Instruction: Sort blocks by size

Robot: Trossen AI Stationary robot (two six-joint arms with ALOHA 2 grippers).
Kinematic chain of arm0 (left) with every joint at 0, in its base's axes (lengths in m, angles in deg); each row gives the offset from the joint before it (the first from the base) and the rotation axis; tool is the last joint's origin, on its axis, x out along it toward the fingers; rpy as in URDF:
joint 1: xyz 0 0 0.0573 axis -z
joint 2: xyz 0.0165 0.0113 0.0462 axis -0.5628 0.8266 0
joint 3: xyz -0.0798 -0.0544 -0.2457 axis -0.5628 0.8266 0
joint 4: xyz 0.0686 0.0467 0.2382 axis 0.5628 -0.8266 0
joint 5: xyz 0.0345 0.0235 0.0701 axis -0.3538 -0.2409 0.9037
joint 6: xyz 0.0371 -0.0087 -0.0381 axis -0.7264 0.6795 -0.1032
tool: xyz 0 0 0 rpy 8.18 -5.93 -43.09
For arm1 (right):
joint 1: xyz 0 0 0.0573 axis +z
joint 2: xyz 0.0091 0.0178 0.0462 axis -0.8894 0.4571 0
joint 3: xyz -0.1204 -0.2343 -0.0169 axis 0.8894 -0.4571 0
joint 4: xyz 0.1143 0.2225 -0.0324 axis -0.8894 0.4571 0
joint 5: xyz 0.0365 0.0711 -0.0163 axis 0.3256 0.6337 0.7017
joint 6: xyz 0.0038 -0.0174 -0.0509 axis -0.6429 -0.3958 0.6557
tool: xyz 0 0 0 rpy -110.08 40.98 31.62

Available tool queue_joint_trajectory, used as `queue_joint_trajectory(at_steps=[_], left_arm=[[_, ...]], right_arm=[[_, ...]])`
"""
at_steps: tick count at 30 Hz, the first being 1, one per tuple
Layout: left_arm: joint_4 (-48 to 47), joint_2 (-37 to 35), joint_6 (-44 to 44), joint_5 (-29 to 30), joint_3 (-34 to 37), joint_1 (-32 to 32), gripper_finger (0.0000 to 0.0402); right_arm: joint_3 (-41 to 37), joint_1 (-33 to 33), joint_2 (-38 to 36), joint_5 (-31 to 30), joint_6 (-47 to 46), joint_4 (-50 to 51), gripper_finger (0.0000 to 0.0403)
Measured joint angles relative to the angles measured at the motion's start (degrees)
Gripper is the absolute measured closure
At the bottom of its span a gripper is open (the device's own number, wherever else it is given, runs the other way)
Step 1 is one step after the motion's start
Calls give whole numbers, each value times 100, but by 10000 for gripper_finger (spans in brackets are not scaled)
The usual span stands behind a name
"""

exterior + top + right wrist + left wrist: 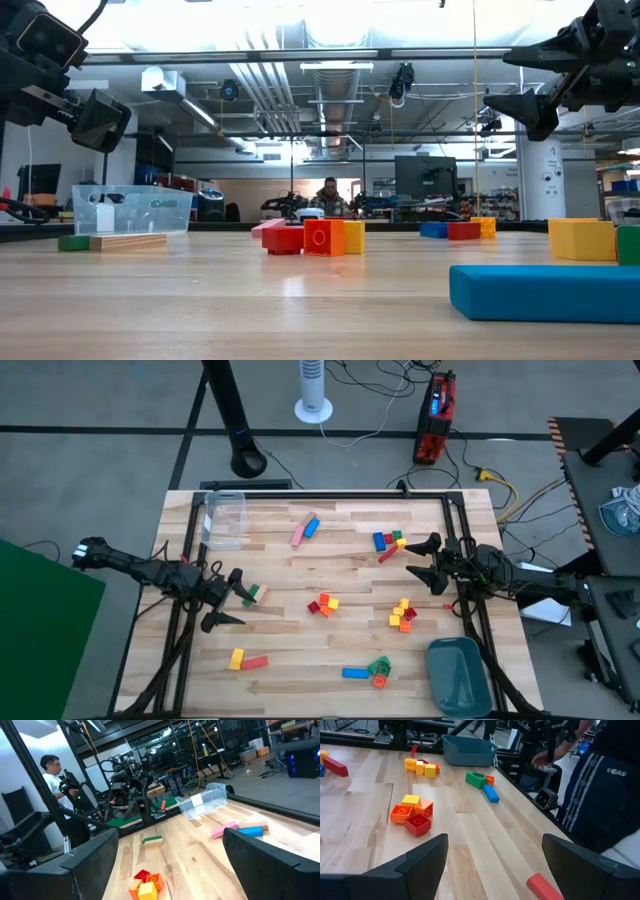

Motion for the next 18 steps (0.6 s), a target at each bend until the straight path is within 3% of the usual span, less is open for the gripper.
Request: queue_joint_trajectory(at_steps=[6,10,15,18], left_arm=[[0,0,1,0,0,1,91],[2,0,-19,45,0,0,91],[77,0,-149,1119,0,-4,91],[258,-2,-45,1711,0,-4,91]], right_arm=[[0,-12,24,-275,1280,-533,53],[2,-11,19,-274,1591,-626,53],[0,-11,26,-276,1447,-671,53],[2,-11,24,-273,905,-1013,53]])
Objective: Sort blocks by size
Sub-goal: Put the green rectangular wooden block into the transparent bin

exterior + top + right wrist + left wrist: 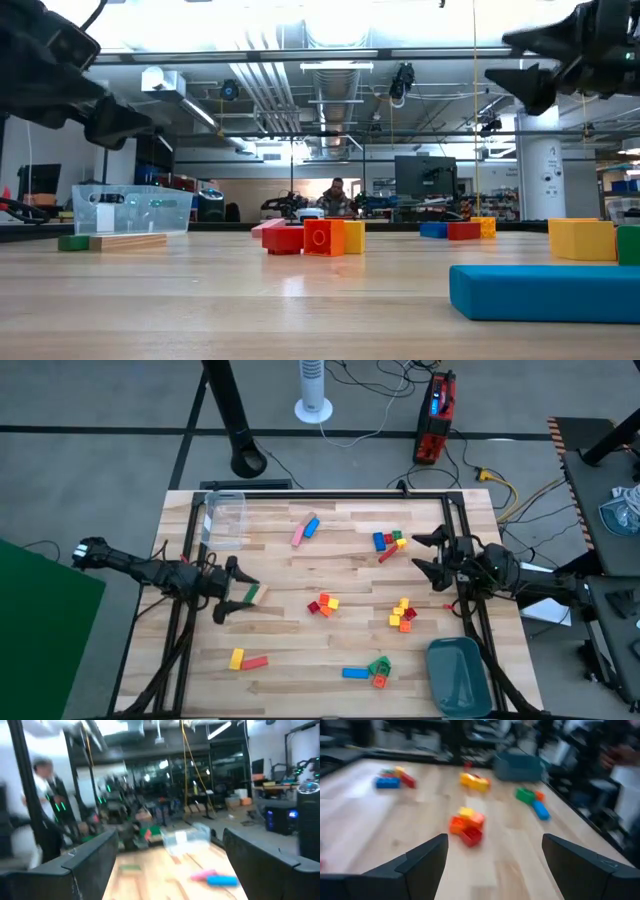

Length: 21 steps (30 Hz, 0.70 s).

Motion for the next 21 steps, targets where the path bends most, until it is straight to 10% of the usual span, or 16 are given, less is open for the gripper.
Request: queue_joint_trajectory(at_steps=[11,17,21], left_arm=[[2201,10,1492,462,0,-6,91],[4120,33,1344,682,-17,-11,91],[3642,107,1433,682,-540,-11,91]], right_arm=[[833,0,222,-26,-983,-44,53],[1984,0,1287,-155,-1025,-46,53],[2897,2,2304,-129,-975,32,53]])
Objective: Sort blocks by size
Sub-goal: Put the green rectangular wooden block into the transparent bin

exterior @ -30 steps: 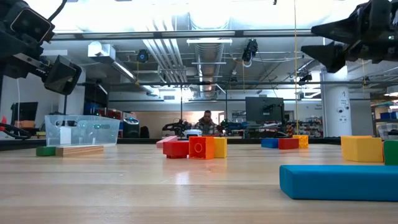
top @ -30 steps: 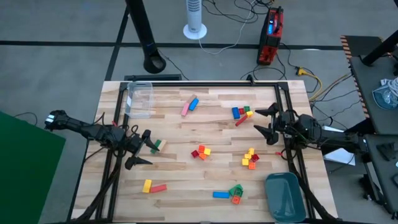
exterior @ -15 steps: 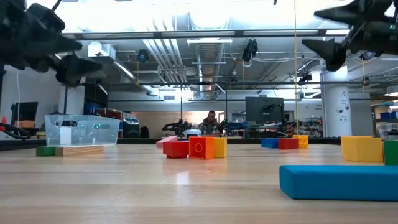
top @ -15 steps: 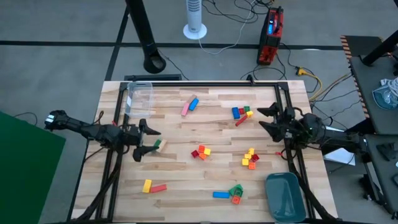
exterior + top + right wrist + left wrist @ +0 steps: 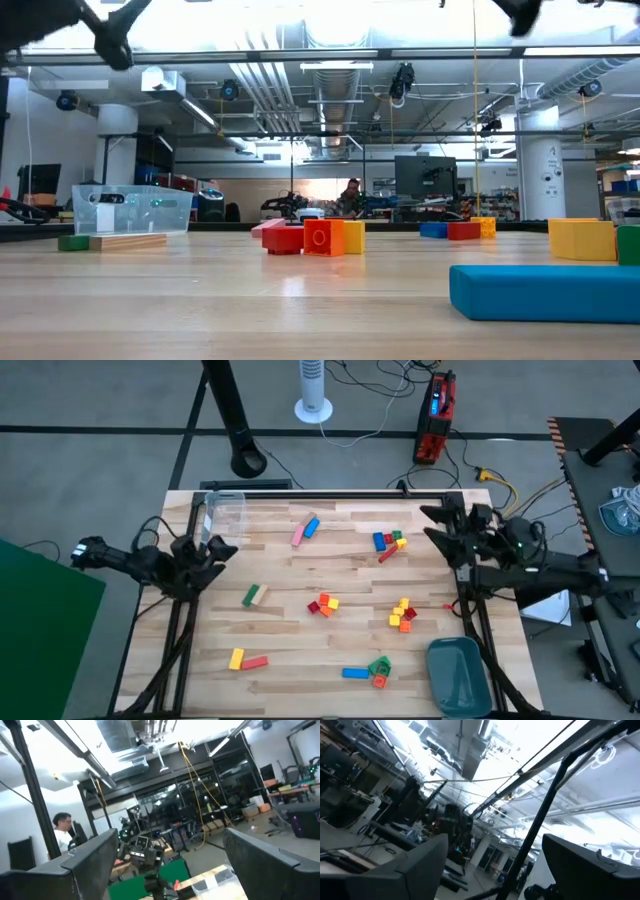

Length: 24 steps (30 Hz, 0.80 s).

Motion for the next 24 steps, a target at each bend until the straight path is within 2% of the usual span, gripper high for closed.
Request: queue_joint_trajectory(at_steps=[3,7,10,14,19,24], left_arm=[[-1302,179,2,42,-724,0,91],[-3735,519,260,553,-1917,0,91],[-5697,801,1003,1146,-2791,-25,91],[-7806,1159,2028,1309,-3745,-87,91],[-9033,1585,2898,1304,-4484,-87,91],[-8914,2020,2928,1305,-4796,-85,91]], right_arm=[[768,-2,651,-4,-439,696,53],[1881,-2,1491,-5,-1279,2492,53],[2629,-2,2054,-19,-1719,3722,53],[3502,-2,2739,-120,-2169,5178,53],[4274,-2,3240,-418,-2598,6532,53],[4451,-17,3396,-770,-2449,6917,53]])
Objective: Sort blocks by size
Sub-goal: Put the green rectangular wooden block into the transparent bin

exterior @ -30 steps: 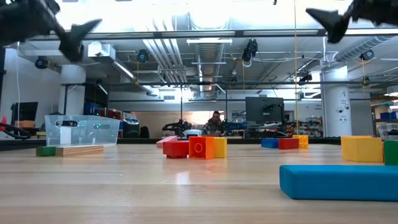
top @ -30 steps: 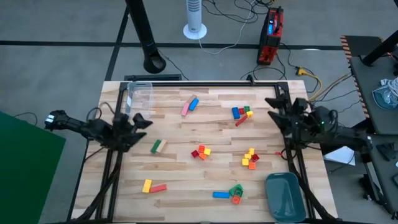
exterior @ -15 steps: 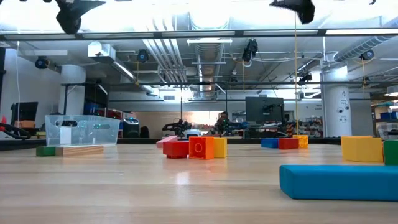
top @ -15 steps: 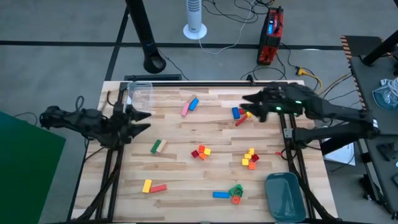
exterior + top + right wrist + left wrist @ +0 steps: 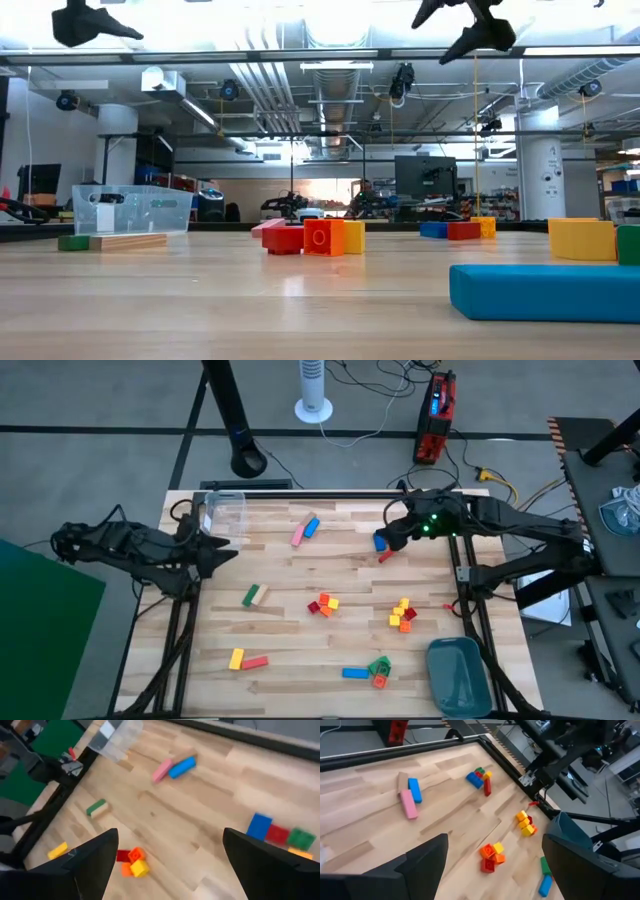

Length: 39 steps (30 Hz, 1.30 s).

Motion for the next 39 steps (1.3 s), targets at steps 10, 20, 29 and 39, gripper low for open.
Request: queue_joint_trajectory(at_steps=[10,20,29,39], left_arm=[[402,825,-211,7,-192,0,91],[939,1508,864,-2,-189,0,91],[976,1612,2728,22,-189,0,91],[1508,1729,3292,487,-185,0,91]], right_arm=[[5,-550,-33,228,719,33,53],[5,-696,316,436,2721,-181,53],[-39,-588,378,967,3255,77,53],[-330,-421,319,1271,3644,861,53]])
